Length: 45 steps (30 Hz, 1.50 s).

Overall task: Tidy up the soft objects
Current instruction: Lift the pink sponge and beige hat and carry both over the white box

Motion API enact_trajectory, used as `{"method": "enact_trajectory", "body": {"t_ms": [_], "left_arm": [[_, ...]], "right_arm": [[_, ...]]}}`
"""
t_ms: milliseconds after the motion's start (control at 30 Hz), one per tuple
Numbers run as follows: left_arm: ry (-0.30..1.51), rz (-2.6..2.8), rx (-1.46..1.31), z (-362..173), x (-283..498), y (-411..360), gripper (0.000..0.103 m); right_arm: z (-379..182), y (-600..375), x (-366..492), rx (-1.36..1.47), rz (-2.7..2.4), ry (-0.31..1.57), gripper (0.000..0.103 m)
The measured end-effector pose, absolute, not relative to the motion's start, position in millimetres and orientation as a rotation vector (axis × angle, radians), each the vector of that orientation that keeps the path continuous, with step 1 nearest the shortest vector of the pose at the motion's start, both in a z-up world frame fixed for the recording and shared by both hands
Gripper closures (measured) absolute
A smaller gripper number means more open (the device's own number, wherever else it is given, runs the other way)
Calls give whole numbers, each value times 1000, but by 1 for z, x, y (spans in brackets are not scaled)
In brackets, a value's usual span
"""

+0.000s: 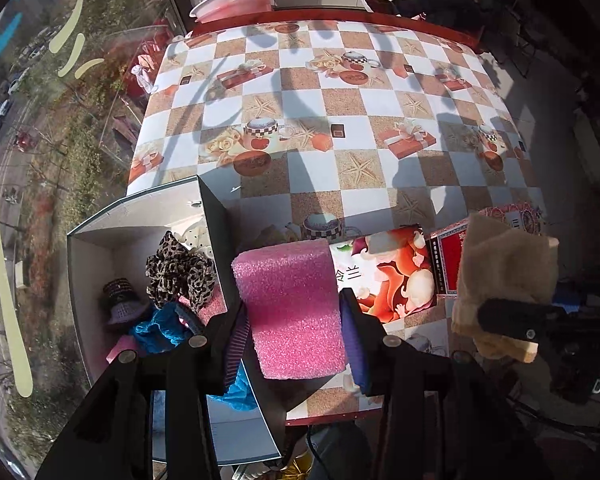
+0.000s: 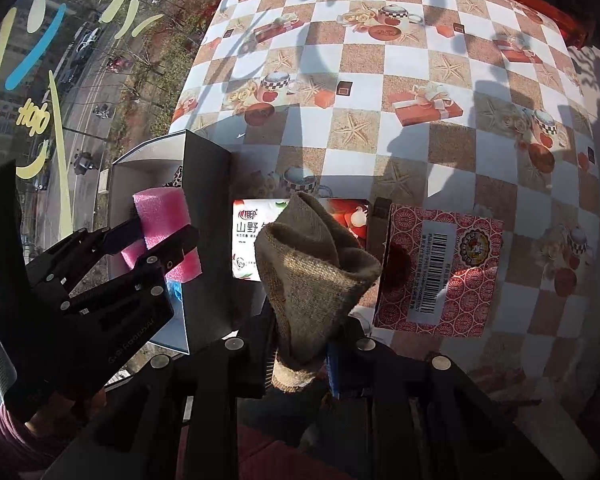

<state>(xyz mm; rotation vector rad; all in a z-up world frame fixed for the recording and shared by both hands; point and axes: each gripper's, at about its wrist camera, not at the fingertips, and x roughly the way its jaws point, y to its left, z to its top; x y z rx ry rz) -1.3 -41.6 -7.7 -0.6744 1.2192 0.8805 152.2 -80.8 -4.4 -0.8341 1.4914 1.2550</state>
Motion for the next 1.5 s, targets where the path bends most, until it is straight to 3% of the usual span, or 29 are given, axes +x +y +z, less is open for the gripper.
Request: {"method": "enact_trajectory", "body": {"t_ms": [833,1500], "left_arm": [[1099,1187,-937,-14,-150,-50,56],[1111,1217,-1056,-42,-181,-49,56]], "right_arm": [[-1,-42,9,-1086,1511,1373,83],[-8,-17,-51,-1206,1592,1302,83]]}}
